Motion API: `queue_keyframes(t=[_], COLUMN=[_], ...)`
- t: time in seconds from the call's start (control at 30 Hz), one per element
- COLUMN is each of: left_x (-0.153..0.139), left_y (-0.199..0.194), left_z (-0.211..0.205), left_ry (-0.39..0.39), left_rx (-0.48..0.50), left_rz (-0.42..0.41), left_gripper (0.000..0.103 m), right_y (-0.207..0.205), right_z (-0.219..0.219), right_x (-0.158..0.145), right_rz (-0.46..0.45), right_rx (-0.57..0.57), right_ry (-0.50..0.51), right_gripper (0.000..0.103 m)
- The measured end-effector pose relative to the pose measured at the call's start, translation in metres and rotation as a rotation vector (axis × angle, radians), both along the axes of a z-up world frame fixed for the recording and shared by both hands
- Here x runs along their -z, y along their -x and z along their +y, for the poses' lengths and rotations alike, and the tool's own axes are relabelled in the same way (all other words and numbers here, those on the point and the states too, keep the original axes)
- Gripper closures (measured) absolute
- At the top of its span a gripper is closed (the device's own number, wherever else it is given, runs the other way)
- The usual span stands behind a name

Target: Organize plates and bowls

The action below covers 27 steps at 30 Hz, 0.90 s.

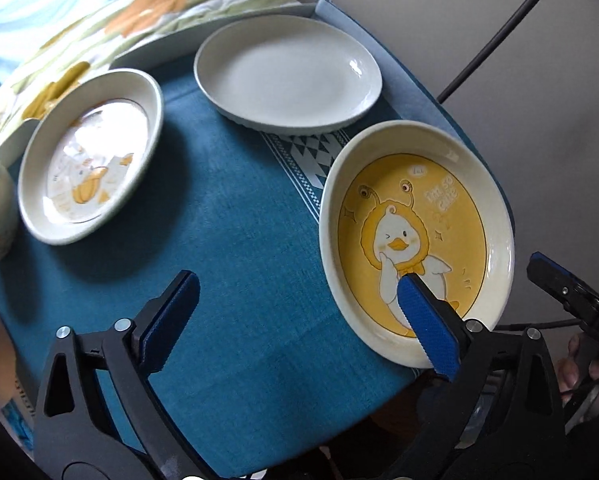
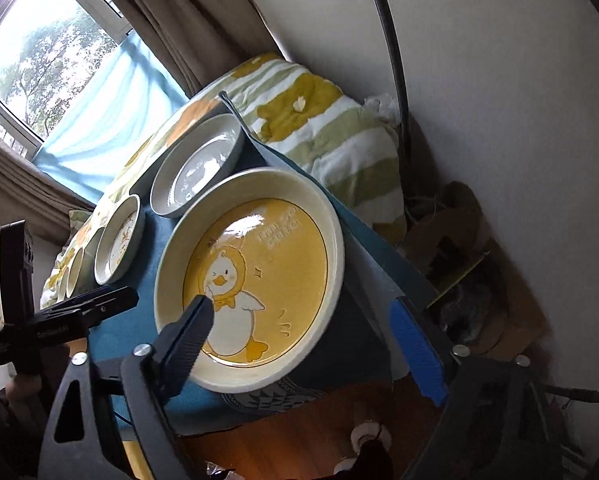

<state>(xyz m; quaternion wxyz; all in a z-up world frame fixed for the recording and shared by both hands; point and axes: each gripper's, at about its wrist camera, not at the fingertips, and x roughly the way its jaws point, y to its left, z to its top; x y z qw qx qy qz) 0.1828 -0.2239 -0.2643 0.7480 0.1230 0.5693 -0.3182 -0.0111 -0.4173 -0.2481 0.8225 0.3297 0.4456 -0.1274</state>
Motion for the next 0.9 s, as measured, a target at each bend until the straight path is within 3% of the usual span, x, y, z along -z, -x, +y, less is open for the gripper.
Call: queue_keyframes(t=[0.1, 0.23, 0.33, 0.47, 0.57, 0.9], left_x=[0.016, 0.029, 0.038, 0.04, 0.041, 0.029], left_y=[-0.003, -0.007, -0.009, -0.01, -0.008, 0.009], left_z=[-0.013, -0.026, -0.032, -0.037, -0.04, -0.047], left_ry=[-0.016, -0.032, -0.044, -0.015, -0.016, -0.041], left_rx=[0.032, 0.057, 0.071, 0.084, 0.096, 0.138], left_rz=[0.049, 0.083, 0.095, 0.112, 0.103, 0.026], left_gripper=[0.028, 0.049, 0.066, 0.085, 0.087, 0.087], right_y=[-0.009, -0.017, -0.021, -0.027, -0.029, -0.034], right_z=[-0.006, -0.01, -0.016, -0.021, -0.022, -0.021], right_x=[0.016, 0.021, 0.027, 0.03, 0.031, 0.03], right_rz=[0.027, 0.018, 0.01, 0.015, 0.02, 0.035], right_rx=[-0.025, -0.043, -0.049, -0.051, -0.049, -0.092], right_ry=[-0.053, -0.061, -0.073, -0.068, -0.061, -0.01], right_gripper=[0.046, 0.053, 0.071, 0.078, 0.083, 0.083])
